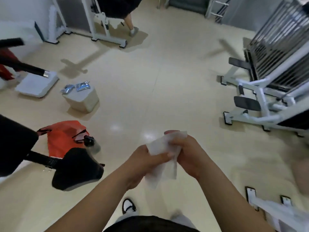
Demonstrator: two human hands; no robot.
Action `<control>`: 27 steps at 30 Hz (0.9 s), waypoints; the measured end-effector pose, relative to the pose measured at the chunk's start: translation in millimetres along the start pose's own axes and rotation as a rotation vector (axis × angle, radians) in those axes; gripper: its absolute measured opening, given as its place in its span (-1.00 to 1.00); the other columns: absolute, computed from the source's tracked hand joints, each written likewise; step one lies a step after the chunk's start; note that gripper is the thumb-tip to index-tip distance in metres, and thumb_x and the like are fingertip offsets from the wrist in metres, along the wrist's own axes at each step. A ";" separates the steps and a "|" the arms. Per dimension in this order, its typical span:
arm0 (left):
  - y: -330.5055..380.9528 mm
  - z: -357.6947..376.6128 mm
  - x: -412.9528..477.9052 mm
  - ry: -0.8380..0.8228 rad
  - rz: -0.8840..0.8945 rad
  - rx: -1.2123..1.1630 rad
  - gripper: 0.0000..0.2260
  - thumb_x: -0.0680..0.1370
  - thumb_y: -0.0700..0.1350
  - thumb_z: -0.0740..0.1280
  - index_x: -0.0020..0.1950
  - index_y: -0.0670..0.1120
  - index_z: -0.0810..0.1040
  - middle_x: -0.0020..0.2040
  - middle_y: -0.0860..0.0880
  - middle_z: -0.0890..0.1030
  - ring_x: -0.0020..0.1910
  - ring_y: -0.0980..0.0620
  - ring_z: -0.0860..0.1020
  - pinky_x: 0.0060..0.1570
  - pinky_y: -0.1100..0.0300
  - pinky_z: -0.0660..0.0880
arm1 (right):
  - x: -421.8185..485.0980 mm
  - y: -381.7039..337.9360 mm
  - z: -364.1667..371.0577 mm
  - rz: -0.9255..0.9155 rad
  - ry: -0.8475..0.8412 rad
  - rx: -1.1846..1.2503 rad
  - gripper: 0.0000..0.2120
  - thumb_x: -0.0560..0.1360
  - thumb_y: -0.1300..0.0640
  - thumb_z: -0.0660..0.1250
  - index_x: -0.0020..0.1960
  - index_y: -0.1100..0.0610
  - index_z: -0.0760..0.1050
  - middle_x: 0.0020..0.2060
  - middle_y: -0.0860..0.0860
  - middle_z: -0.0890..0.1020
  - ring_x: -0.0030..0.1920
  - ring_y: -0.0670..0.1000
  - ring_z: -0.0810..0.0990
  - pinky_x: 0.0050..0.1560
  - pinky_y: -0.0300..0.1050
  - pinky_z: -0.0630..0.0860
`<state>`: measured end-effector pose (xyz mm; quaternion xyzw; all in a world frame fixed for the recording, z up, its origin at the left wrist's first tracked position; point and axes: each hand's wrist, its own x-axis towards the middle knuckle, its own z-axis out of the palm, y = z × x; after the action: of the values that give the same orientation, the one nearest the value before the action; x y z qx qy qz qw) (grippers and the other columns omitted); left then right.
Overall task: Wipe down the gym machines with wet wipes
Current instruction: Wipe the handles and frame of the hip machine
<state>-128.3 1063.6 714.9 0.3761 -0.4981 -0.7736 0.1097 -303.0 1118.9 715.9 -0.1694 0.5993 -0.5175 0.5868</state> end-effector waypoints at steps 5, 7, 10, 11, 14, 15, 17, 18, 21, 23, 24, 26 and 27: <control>-8.2 125.1 15.4 -0.269 -0.036 0.105 -0.69 0.62 0.04 0.37 0.36 0.09 0.62 0.26 -0.03 0.69 0.29 -0.05 0.62 0.38 -0.19 0.47 | -83.8 28.0 -127.1 -0.011 0.303 0.116 -0.76 0.55 0.29 0.30 0.15 0.27 0.65 0.06 0.25 0.72 0.02 0.20 0.70 0.05 0.08 0.57; -21.9 182.3 17.7 -0.352 -0.071 0.166 -0.73 0.68 0.05 0.31 0.36 0.12 0.62 0.25 0.02 0.69 0.28 0.02 0.63 0.39 -0.08 0.47 | -125.0 48.1 -177.0 0.009 0.420 0.178 -0.73 0.55 0.27 0.32 0.21 0.29 0.63 0.14 0.29 0.70 0.08 0.24 0.70 0.09 0.09 0.58; -49.0 274.9 14.1 -0.426 -0.146 0.270 -0.68 0.66 0.16 0.27 0.30 0.05 0.65 0.17 0.05 0.72 0.20 0.06 0.67 0.37 -0.03 0.49 | -192.7 83.7 -246.8 0.027 0.550 0.249 -0.66 0.54 0.16 0.35 0.25 0.29 0.62 0.19 0.29 0.68 0.23 0.31 0.65 0.15 0.12 0.53; -59.5 305.9 11.0 -0.445 -0.172 0.308 -0.64 0.64 0.21 0.28 0.28 0.04 0.66 0.15 0.05 0.73 0.18 0.06 0.68 0.34 -0.03 0.51 | -215.4 95.4 -267.7 0.025 0.588 0.273 -0.61 0.50 0.11 0.39 0.25 0.30 0.62 0.19 0.30 0.67 0.22 0.30 0.65 0.14 0.14 0.52; -97.5 387.8 3.0 -0.502 -0.224 0.430 -0.47 0.49 0.36 0.29 0.24 0.02 0.64 0.08 0.08 0.73 0.11 0.07 0.67 0.27 0.00 0.53 | -280.9 128.7 -324.1 0.006 0.711 0.328 -0.53 0.36 0.01 0.47 0.11 0.34 0.62 0.07 0.40 0.63 -0.02 0.22 0.60 -0.07 0.10 0.45; -111.4 410.7 0.9 -0.538 -0.227 0.473 -0.46 0.48 0.37 0.27 0.24 0.03 0.63 0.09 0.09 0.72 0.12 0.08 0.66 0.27 0.00 0.52 | -301.6 139.7 -340.5 -0.008 0.757 0.350 -0.63 0.40 0.03 0.46 0.05 0.30 0.62 -0.01 0.36 0.62 -0.06 0.19 0.55 -0.12 0.06 0.42; -135.3 452.8 -5.3 -0.604 -0.252 0.516 -0.53 0.54 0.33 0.28 0.28 0.06 0.62 0.16 0.07 0.71 0.19 0.06 0.64 0.35 -0.05 0.49 | -341.5 160.7 -366.4 -0.037 0.852 0.426 -0.72 0.43 0.06 0.42 0.04 0.23 0.60 -0.06 0.28 0.63 -0.07 0.18 0.57 -0.09 0.09 0.45; -144.2 471.6 -9.0 -0.615 -0.284 0.510 -0.56 0.55 0.29 0.31 0.29 0.06 0.62 0.18 0.05 0.71 0.21 0.02 0.64 0.36 -0.07 0.49 | -360.2 171.2 -376.3 -0.045 0.907 0.466 -0.71 0.43 0.06 0.42 0.06 0.23 0.60 -0.06 0.27 0.64 -0.05 0.19 0.60 -0.05 0.11 0.48; -165.9 521.6 -25.6 -0.661 -0.426 0.426 -0.64 0.65 0.13 0.33 0.34 -0.05 0.59 0.17 -0.04 0.73 0.19 -0.04 0.67 0.31 -0.07 0.53 | -409.3 202.0 -394.6 -0.065 1.033 0.597 -0.78 0.57 0.09 0.43 0.07 0.25 0.59 0.01 0.31 0.68 -0.03 0.18 0.66 0.00 0.12 0.59; -177.0 551.0 -34.3 -0.748 -0.478 0.426 -0.65 0.67 0.09 0.30 0.35 -0.08 0.59 0.17 -0.07 0.72 0.19 -0.06 0.68 0.25 -0.06 0.57 | -433.1 218.9 -401.7 -0.064 1.104 0.663 -0.77 0.61 0.07 0.42 0.07 0.25 0.60 0.08 0.34 0.68 -0.06 0.18 0.67 -0.03 0.11 0.61; -181.0 565.1 -38.0 -0.788 -0.496 0.445 -0.67 0.68 0.07 0.28 0.34 -0.08 0.59 0.16 -0.08 0.73 0.17 -0.06 0.69 0.18 -0.02 0.59 | -443.7 225.8 -404.6 -0.067 1.146 0.686 -0.79 0.61 0.05 0.42 0.06 0.22 0.60 0.07 0.32 0.69 -0.08 0.17 0.67 -0.06 0.10 0.62; -187.7 590.6 -45.4 -0.856 -0.523 0.480 -0.69 0.69 0.06 0.26 0.31 -0.08 0.61 0.13 -0.08 0.74 0.13 -0.04 0.70 0.03 0.06 0.60 | -462.5 238.6 -409.7 -0.066 1.240 0.720 -0.77 0.60 0.02 0.43 0.04 0.21 0.61 0.03 0.27 0.72 -0.07 0.18 0.71 -0.01 0.13 0.66; -190.6 602.1 -48.1 -0.886 -0.539 0.494 -0.70 0.70 0.05 0.26 0.30 -0.08 0.61 0.12 -0.08 0.74 0.12 -0.03 0.71 -0.01 0.10 0.59 | -470.5 242.9 -412.8 -0.061 1.279 0.734 -0.70 0.59 -0.02 0.44 0.05 0.24 0.62 0.01 0.24 0.74 -0.02 0.20 0.73 0.08 0.19 0.66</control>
<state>-472.1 1595.6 708.1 0.1440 -0.5490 -0.7188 -0.4015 -448.1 1773.0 672.7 0.3561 0.6076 -0.6985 0.1268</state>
